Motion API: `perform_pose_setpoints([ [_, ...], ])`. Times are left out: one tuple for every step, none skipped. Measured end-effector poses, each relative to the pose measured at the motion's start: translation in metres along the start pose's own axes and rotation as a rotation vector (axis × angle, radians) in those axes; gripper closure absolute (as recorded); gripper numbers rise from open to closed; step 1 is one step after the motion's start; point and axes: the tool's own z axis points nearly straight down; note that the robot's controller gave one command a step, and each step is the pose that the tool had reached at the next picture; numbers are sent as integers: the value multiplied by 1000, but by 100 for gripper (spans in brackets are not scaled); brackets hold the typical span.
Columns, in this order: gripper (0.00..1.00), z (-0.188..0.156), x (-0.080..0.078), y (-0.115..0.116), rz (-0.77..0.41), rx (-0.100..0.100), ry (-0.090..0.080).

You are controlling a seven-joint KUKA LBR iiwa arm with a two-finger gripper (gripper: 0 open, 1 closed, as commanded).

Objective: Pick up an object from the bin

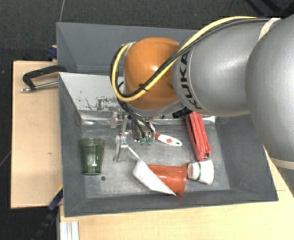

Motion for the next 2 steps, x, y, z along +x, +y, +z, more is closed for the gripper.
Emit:
perform_pose_setpoints([
  [0,17,-16,-33,101,0,6],
  [0,17,-15,-48,238,1,5],
])
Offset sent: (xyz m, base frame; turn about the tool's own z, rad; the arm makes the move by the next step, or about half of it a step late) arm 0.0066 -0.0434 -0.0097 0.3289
